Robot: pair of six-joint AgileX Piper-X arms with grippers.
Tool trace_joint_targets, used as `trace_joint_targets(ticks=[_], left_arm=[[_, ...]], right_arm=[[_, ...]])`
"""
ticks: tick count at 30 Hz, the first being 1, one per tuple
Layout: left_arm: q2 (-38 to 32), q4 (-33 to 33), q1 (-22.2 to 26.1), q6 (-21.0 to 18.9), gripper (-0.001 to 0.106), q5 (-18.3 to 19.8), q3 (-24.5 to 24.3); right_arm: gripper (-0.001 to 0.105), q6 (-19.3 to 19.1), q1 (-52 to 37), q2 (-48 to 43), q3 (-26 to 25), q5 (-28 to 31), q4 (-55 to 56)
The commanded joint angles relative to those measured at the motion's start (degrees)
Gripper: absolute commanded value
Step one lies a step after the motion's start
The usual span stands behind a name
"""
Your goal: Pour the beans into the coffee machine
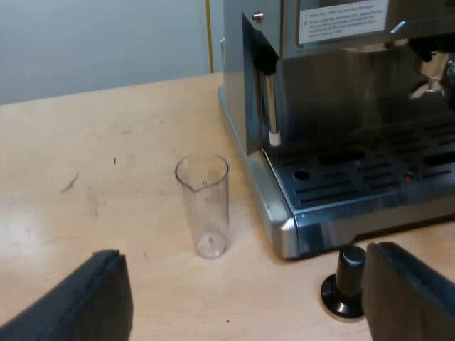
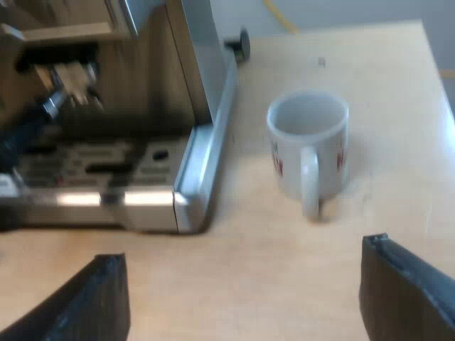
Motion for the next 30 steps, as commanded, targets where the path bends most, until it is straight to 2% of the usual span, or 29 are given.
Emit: trace_joint_targets(ticks=[1, 15, 30], left_arm=[[-2.4, -3.4, -0.3, -0.1, 0.070, 0.0, 1.8], [-2.4, -4.1, -0.3, -0.1, 0.070, 0.0, 9.9], [-2.3, -4.3, -0.3, -0.1, 0.070, 0.0, 9.9]], right_arm=[[0.069, -0.8, -0.1, -1.0, 2.3, -0.1, -0.6], [0.069, -0.8, -0.1, -1.0, 10.3, -0.1, -1.0], [0.069, -0.8, -0.1, -0.9, 13.4, -0.1, -1.6]])
